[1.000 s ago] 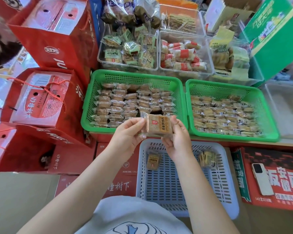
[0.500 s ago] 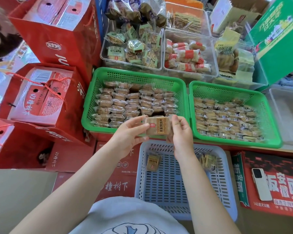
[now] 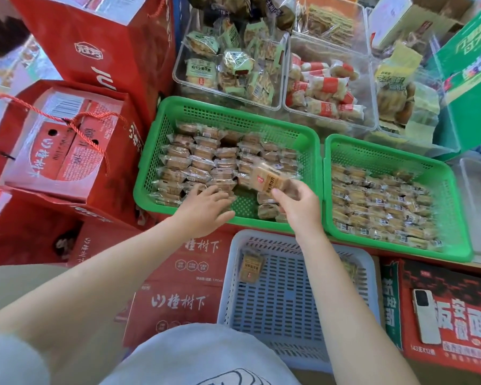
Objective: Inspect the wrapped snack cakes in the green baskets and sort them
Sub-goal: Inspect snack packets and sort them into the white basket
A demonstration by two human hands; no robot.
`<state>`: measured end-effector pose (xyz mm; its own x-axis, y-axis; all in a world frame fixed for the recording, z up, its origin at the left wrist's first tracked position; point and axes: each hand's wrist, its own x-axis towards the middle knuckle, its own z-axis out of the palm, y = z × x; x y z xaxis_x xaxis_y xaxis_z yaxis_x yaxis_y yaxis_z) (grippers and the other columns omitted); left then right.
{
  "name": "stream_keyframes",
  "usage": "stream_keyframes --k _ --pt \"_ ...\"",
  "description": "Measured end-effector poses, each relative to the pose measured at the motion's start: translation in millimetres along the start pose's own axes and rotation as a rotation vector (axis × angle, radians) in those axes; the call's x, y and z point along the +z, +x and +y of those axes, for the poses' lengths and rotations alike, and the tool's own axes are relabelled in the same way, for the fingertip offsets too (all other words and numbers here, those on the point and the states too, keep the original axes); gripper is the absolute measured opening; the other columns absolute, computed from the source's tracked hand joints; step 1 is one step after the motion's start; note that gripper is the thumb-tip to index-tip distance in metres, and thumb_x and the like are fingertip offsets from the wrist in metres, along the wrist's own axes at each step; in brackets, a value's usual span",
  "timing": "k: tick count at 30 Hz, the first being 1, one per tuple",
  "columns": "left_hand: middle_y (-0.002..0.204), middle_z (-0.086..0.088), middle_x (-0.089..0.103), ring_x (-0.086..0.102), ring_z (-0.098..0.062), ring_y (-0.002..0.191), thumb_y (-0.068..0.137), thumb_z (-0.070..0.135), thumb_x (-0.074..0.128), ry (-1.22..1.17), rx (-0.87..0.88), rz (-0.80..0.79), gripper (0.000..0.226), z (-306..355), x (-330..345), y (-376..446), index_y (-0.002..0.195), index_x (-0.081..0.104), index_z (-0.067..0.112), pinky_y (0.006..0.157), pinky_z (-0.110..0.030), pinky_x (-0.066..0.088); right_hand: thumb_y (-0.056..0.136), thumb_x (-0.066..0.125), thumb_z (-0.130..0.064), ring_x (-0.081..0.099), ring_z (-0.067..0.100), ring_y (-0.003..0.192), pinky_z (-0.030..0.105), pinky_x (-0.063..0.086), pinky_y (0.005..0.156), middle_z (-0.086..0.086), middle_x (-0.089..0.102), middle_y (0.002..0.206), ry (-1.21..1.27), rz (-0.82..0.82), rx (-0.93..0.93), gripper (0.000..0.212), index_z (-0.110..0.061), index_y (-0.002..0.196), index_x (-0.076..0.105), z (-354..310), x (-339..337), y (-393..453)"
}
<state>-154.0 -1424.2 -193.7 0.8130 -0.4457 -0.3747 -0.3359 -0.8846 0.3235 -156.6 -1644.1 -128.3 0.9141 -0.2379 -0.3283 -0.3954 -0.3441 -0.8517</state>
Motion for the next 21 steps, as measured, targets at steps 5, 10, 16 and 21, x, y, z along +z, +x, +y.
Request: stream_keyframes --k 5,10,16,21 --pt "0.161 0.008 0.036 0.021 -0.016 0.152 0.101 0.066 0.016 0.068 0.004 0.02 0.068 -11 8 0 0.148 0.047 0.03 0.123 -0.052 0.009 0.09 0.071 -0.012 0.058 0.011 0.102 0.027 0.047 0.089 -0.003 0.065 0.114 -0.608 -0.126 -0.265 0.032 -0.014 0.12 0.063 12 25 22" --pt "0.143 0.002 0.055 0.035 -0.023 0.142 0.102 0.059 0.02 0.128 -0.034 0.094 0.064 -2 10 5 0.125 0.065 0.019 0.121 -0.051 0.014 0.087 0.065 0.001 0.055 0.029 0.094 0.038 0.046 0.07 0.011 0.061 0.1 -0.89 -0.212 -0.481 0.03 -0.01 0.106 0.046 20 47 35" --pt "0.151 -0.008 0.042 0.032 -0.026 0.141 0.102 0.054 0.029 0.064 -0.02 0.176 0.059 5 10 19 0.146 0.038 0.016 0.117 -0.046 0.02 0.082 0.064 0.004 0.056 0.035 0.098 0.038 0.038 0.072 0.012 0.068 0.104 -1.115 -0.243 -0.646 0.033 -0.006 0.113 0.061 31 59 49" --pt "0.17 -0.002 -0.004 -0.015 -0.021 0.155 0.103 0.058 0.023 0.01 0.0 0.063 0.063 4 8 23 0.16 0.019 0.031 0.123 -0.05 -0.003 0.08 0.076 -0.009 0.059 0.033 0.096 0.039 0.046 0.072 0.01 0.068 0.101 -1.113 -0.205 -0.6 0.033 -0.011 0.111 0.065 37 63 58"
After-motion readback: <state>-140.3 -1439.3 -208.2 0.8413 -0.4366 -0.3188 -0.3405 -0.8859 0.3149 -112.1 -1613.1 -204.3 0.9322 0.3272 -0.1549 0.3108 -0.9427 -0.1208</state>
